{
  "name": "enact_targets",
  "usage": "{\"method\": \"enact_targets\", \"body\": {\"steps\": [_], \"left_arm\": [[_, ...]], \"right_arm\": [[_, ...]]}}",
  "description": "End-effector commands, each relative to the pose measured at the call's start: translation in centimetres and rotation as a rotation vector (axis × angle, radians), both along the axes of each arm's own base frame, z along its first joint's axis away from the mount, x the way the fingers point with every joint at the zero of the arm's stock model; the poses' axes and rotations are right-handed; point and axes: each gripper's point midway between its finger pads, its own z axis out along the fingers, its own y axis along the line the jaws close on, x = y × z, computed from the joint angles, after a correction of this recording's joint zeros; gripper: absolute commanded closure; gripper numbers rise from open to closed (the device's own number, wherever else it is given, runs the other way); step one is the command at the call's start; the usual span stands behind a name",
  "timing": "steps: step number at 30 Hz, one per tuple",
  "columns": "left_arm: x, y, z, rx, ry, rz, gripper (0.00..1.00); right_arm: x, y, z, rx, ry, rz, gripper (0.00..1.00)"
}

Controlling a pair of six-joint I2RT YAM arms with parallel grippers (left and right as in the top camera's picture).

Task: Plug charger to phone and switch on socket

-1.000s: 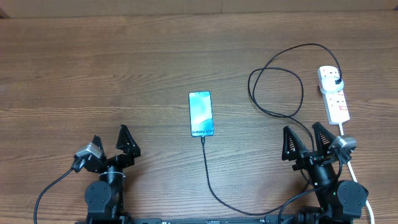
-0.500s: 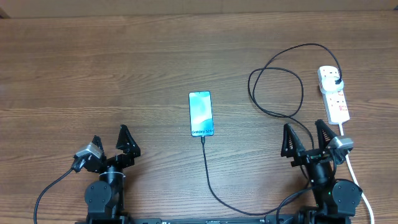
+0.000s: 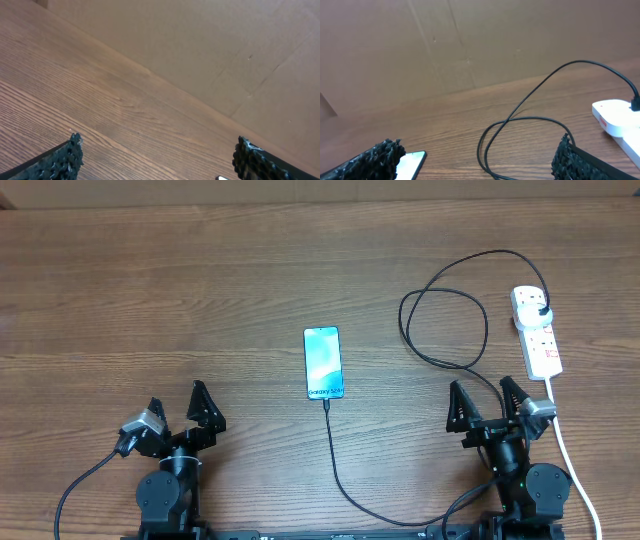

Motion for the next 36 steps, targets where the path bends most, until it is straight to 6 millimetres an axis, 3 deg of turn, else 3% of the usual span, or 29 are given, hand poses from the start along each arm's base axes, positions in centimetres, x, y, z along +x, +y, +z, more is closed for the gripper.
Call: {"method": "enact_targets", "body": {"steps": [1,25,32,36], "left_arm": [[0.0,0.0,0.0,0.026,0.0,-0.004,0.0],[0.0,0.0,0.0,0.026,0.0,-0.004,0.0],[0.0,0.0,0.0,0.026,0.001,-0.004,0.0],[0.0,0.0,0.0,0.026,0.001,-0.004,0.0]], "right_arm": [[0.0,0.0,-0.3,-0.072,-0.012,-0.004,0.0],[0.0,0.0,-0.2,-0.082,-0.017,-0.004,0.0],[0.3,-2.4,-0.6,-0.092,0.003,-0.146,0.0],[0.3,-2.5,-0.7,-0.111,0.004,-0.149,0.0]]}}
